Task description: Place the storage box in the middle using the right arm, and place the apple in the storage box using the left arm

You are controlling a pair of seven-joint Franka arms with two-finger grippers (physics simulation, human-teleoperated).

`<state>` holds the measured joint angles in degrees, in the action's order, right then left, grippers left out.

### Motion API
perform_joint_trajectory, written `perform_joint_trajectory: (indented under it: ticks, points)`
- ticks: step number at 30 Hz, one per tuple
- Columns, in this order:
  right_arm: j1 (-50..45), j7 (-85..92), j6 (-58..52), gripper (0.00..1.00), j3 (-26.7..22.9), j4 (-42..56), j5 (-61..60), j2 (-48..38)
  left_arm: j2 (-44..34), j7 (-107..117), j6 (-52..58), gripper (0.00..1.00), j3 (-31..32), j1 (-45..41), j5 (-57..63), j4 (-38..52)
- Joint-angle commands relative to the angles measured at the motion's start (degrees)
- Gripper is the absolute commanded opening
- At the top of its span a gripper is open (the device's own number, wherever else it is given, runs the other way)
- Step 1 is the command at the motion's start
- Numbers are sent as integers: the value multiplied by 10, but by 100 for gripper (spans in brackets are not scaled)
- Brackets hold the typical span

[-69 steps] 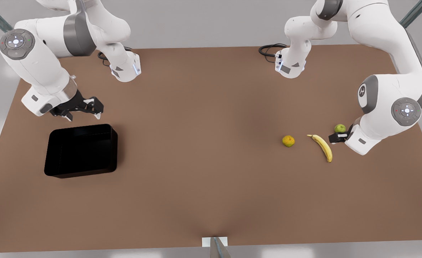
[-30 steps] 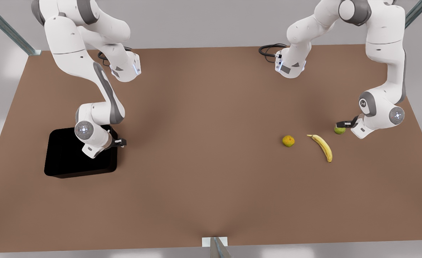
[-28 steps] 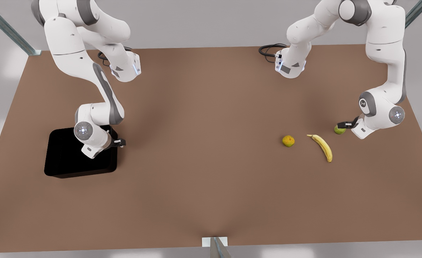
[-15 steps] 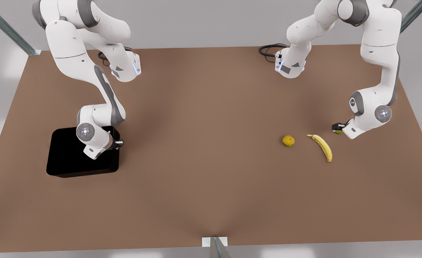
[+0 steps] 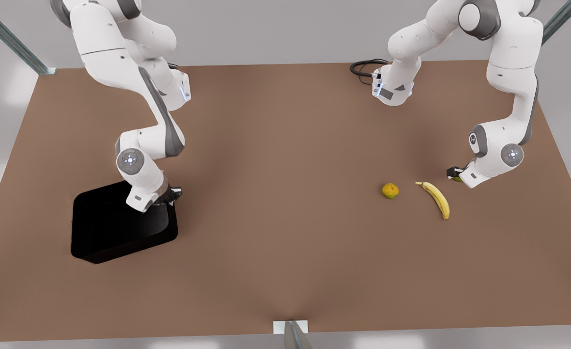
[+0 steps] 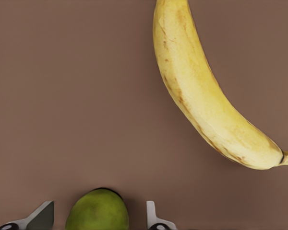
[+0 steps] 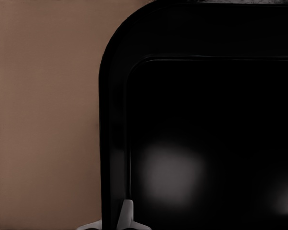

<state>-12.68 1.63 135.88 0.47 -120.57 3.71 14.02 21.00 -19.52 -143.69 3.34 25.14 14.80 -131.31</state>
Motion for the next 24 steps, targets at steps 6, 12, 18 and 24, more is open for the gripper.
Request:
perform_joint_trajectory:
  ticks: [6,12,18,24]
  points:
    - [-96,-8,0,21,0,31,1,1,4,0,0,76,0,4,1,6]
    - [-221,-139,-2,21,1,80,-2,21,6,0,0,65,0,4,1,7]
    - [-315,-238,0,21,0,190,-48,87,6,0,-4,65,0,3,0,7]
    - [-385,-356,2,21,0,320,-48,184,6,3,-4,64,0,2,0,3]
